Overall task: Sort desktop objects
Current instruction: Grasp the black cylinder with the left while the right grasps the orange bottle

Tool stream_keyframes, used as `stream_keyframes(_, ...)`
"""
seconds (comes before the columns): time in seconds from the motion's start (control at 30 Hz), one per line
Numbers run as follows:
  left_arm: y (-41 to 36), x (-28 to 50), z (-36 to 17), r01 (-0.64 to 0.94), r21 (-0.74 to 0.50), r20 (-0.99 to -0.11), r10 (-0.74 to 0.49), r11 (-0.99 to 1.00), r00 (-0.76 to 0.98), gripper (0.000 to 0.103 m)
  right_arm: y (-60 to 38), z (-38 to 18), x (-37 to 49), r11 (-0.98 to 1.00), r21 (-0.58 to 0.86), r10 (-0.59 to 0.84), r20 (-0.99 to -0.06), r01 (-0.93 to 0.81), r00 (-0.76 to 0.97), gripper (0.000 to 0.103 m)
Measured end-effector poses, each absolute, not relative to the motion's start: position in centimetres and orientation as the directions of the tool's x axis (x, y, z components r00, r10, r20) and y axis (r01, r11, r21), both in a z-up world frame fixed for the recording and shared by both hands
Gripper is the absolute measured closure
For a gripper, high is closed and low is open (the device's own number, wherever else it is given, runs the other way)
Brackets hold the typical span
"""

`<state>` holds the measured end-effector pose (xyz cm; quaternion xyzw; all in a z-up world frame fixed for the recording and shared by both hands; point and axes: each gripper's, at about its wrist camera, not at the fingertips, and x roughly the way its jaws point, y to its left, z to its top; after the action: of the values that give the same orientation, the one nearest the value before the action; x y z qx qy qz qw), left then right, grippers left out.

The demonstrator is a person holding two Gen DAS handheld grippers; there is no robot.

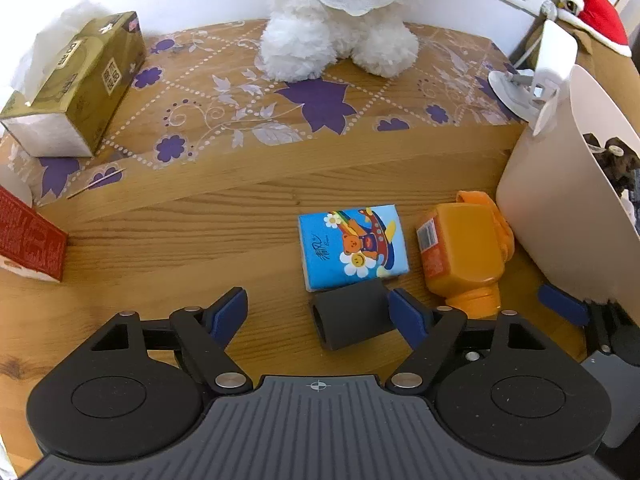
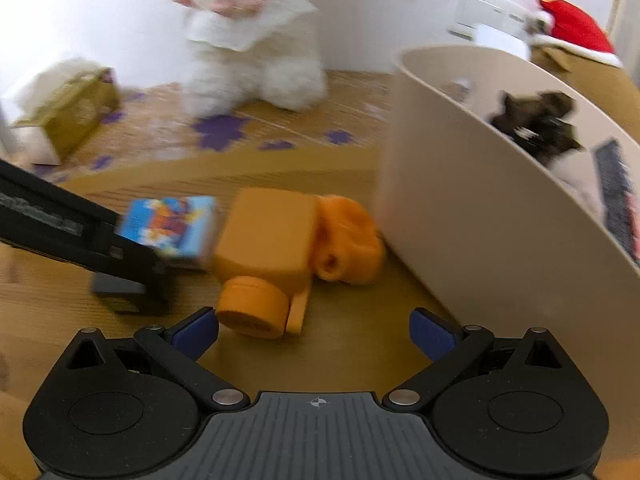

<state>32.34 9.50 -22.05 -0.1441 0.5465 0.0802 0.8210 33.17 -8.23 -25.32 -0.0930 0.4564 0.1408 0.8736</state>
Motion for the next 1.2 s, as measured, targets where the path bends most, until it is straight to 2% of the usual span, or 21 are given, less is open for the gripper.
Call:
stream_keyframes(0.13,9.1,32.3,-22.0,-0.296,-0.187,-0.918,-0.059,0.937,0.393,0.024,-9.2,-25.0,33.1,0.948,0.033,0.209,-0.813,-0.316,0.544,0.0)
stream_keyframes(0.37,8.5,32.8,-23.0,-0.32,-0.159,-0.936,-0.04,0.934,0.348,0.024,-7.4,-24.8,33.4,0.901,-0.008,0.259,-0.791,-0.434,0.554,0.0)
stream_keyframes(0.53,9.3,32.9,-23.7,-0.383,-0.174,-0.944,-0.043,0.907,0.326,0.024,-6.4,-25.7,33.4,0.896,-0.047,0.237,-0.79,-0.442,0.565,0.0)
stream_keyframes(0.57,9.5,32.9,-23.8,-0.398,-0.181,-0.945,-0.046,0.899,0.324,0.024,-6.3,-25.9,33.3,0.895,-0.043,0.242,-0.788,-0.443,0.566,0.001)
stream_keyframes(0.7,9.8,32.8,-23.8,-0.417,-0.182,-0.941,-0.036,0.891,0.335,0.024,-6.1,-26.3,33.3,0.894,-0.004,0.274,-0.787,-0.448,0.553,0.017)
stream_keyframes(0.8,9.8,32.9,-23.7,-0.418,-0.164,-0.943,-0.017,0.894,0.334,0.025,-5.9,-26.5,33.2,0.897,-0.001,0.276,-0.782,-0.443,0.56,0.017)
stream_keyframes(0.87,9.7,32.9,-23.8,-0.418,-0.151,-0.943,-0.004,0.896,0.332,0.029,-5.7,-26.6,33.4,0.897,-0.002,0.277,-0.778,-0.443,0.564,0.016)
stream_keyframes(0.93,9.6,32.9,-23.8,-0.416,-0.132,-0.941,0.018,0.9,0.338,0.046,-5.5,-26.6,33.7,0.897,0.001,0.279,-0.778,-0.442,0.563,0.017)
stream_keyframes(1.0,9.6,32.8,-23.8,-0.413,-0.114,-0.94,0.036,0.904,0.338,0.055,-5.4,-26.5,34.0,0.895,0.013,0.29,-0.777,-0.446,0.559,0.031)
stream_keyframes(1.03,9.7,32.7,-23.8,-0.412,-0.117,-0.94,0.033,0.904,0.34,0.055,-5.3,-26.4,34.1,0.895,0.012,0.288,-0.777,-0.445,0.559,0.037)
stream_keyframes(1.07,9.8,32.6,-23.9,-0.413,-0.124,-0.939,0.028,0.902,0.343,0.055,-5.2,-26.2,34.1,0.896,0.012,0.287,-0.777,-0.444,0.56,0.048)
stream_keyframes(1.1,9.9,32.4,-23.9,-0.415,-0.125,-0.939,0.028,0.901,0.344,0.056,-5.2,-26.1,34.1,0.895,0.016,0.289,-0.781,-0.446,0.554,0.053)
stream_keyframes(1.2,10.0,32.1,-24.0,-0.422,-0.125,-0.938,0.032,0.898,0.345,0.056,-5.2,-25.9,33.9,0.896,0.029,0.292,-0.79,-0.442,0.54,0.053)
